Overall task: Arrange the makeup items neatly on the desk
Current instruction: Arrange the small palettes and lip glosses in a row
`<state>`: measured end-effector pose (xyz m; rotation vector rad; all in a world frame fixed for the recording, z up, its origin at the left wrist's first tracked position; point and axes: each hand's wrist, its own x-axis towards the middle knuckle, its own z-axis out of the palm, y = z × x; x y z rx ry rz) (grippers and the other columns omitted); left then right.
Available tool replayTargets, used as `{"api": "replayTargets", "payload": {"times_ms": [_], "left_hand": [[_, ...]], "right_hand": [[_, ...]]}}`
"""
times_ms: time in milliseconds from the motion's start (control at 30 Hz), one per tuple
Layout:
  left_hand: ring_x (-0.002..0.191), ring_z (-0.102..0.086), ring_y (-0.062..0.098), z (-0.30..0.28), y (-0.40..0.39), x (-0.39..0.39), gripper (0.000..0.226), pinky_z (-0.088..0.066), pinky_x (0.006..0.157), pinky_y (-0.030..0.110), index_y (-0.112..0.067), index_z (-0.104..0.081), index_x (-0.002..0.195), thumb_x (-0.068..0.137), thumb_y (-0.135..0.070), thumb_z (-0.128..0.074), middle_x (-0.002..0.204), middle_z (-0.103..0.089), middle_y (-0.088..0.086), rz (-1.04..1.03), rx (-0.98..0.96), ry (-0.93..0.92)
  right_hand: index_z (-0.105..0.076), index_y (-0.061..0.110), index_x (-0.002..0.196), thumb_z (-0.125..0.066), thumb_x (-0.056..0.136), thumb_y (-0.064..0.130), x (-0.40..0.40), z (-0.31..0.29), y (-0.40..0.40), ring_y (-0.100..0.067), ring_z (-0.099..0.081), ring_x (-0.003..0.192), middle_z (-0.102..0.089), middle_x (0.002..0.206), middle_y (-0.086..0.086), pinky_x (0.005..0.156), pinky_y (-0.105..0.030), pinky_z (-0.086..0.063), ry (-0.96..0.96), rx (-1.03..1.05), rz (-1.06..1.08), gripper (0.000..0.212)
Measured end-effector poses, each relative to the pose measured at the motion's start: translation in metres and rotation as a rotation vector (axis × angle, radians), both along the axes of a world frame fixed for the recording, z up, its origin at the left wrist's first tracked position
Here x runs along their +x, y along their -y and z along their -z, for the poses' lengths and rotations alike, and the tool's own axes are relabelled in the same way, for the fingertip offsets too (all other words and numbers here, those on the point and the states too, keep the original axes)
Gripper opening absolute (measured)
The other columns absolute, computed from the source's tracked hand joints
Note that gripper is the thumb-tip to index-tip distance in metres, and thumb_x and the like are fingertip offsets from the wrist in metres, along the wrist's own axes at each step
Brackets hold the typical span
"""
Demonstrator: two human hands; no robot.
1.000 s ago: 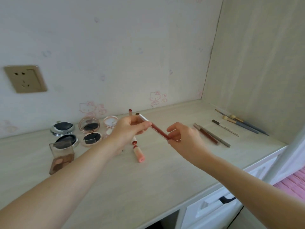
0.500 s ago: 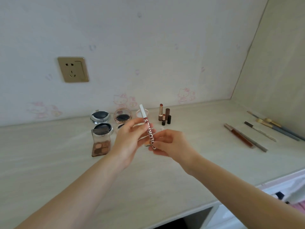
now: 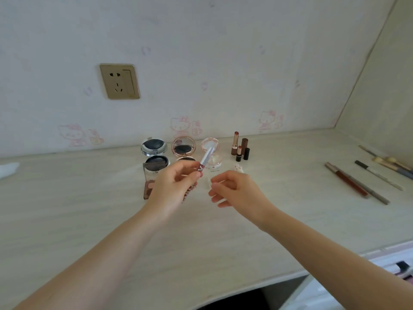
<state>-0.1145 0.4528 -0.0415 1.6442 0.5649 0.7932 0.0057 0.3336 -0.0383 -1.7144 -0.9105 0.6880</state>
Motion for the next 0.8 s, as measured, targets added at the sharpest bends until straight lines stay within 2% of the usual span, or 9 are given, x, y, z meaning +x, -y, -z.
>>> {"api": "replayTargets", "payload": {"times_ms": [33, 100, 167, 200, 267, 367, 533, 667, 800], "left_hand": [[0.074, -0.064, 0.014, 0.002, 0.0, -0.003, 0.018, -0.049, 0.061, 0.019, -0.026, -0.07, 0.097, 0.088, -0.011, -0.064, 0.089, -0.071, 0.004, -0.001, 0.068, -0.022], [0.082, -0.065, 0.014, 0.007, -0.001, -0.008, 0.021, -0.052, 0.069, 0.022, -0.031, -0.07, 0.096, 0.088, -0.012, -0.065, 0.089, -0.071, -0.004, 0.004, 0.222, -0.097], [0.085, -0.064, 0.013, 0.013, -0.002, -0.012, 0.022, -0.05, 0.074, 0.025, -0.031, -0.071, 0.099, 0.088, -0.013, -0.065, 0.09, -0.07, -0.009, 0.008, 0.359, -0.156], [0.084, -0.063, 0.011, 0.016, -0.002, -0.015, 0.022, -0.049, 0.073, 0.022, -0.03, -0.071, 0.099, 0.088, -0.012, -0.066, 0.09, -0.069, -0.011, 0.009, 0.432, -0.162], [0.086, -0.06, 0.005, 0.022, -0.001, -0.02, 0.022, -0.043, 0.075, 0.013, -0.028, -0.071, 0.1, 0.087, -0.011, -0.067, 0.091, -0.067, -0.015, 0.005, 0.617, -0.175], [0.096, -0.055, 0.005, 0.031, 0.002, -0.027, 0.021, -0.042, 0.085, 0.02, -0.025, -0.07, 0.107, 0.089, -0.015, -0.064, 0.099, -0.064, -0.014, 0.014, 0.807, -0.213], [0.101, -0.058, 0.01, 0.04, 0.005, -0.035, 0.027, -0.051, 0.085, 0.032, -0.02, -0.068, 0.111, 0.085, -0.013, -0.069, 0.105, -0.06, -0.008, -0.012, 0.862, -0.229], [0.083, -0.055, 0.004, 0.039, 0.0, -0.04, 0.027, -0.052, 0.072, 0.031, -0.018, -0.062, 0.093, 0.075, -0.005, -0.077, 0.096, -0.058, -0.011, -0.08, 0.89, -0.207], [0.082, -0.057, 0.007, 0.041, -0.003, -0.041, 0.021, -0.05, 0.073, 0.028, -0.015, -0.066, 0.087, 0.073, -0.005, -0.079, 0.088, -0.06, -0.009, -0.085, 0.902, -0.193]], "right_hand": [[-0.063, 0.016, 0.102, -0.06, 0.092, 0.018, 0.002, -0.001, 0.0, -0.014, -0.07, 0.075, -0.073, 0.084, -0.003, 0.071, -0.03, -0.059, -0.033, 0.018, 0.017, 0.011], [-0.062, 0.015, 0.105, -0.06, 0.092, 0.02, 0.004, -0.001, 0.0, -0.014, -0.069, 0.072, -0.071, 0.084, -0.005, 0.067, -0.028, -0.058, -0.068, 0.047, 0.036, 0.014], [-0.063, 0.017, 0.102, -0.06, 0.092, 0.022, 0.004, 0.001, 0.001, -0.012, -0.068, 0.071, -0.071, 0.083, -0.005, 0.065, -0.027, -0.057, -0.078, 0.078, 0.038, 0.011], [-0.064, 0.019, 0.099, -0.06, 0.092, 0.023, 0.003, 0.003, 0.001, -0.012, -0.068, 0.071, -0.071, 0.082, -0.004, 0.064, -0.027, -0.057, -0.071, 0.088, 0.037, 0.009], [-0.066, 0.022, 0.094, -0.061, 0.091, 0.028, 0.002, 0.009, 0.002, -0.01, -0.068, 0.071, -0.071, 0.079, 0.0, 0.064, -0.027, -0.057, 0.002, 0.075, 0.046, 0.009], [-0.068, 0.029, 0.085, -0.062, 0.089, 0.031, -0.001, 0.02, 0.002, -0.007, -0.065, 0.07, -0.071, 0.074, 0.006, 0.067, -0.028, -0.052, 0.154, 0.026, 0.059, 0.008], [-0.068, 0.032, 0.079, -0.063, 0.089, 0.029, -0.005, 0.033, 0.004, 0.004, -0.058, 0.065, -0.069, 0.069, 0.014, 0.064, -0.01, -0.043, 0.191, 0.06, 0.042, 0.012], [-0.069, 0.032, 0.079, -0.065, 0.088, 0.026, -0.009, 0.04, 0.004, 0.003, -0.055, 0.065, -0.069, 0.07, 0.015, 0.063, -0.005, -0.038, 0.237, 0.113, 0.049, 0.011], [-0.067, 0.037, 0.075, -0.067, 0.087, 0.021, -0.009, 0.041, 0.007, 0.004, -0.048, 0.06, -0.067, 0.073, 0.019, 0.068, 0.0, -0.033, 0.348, 0.15, 0.03, 0.02]]}}
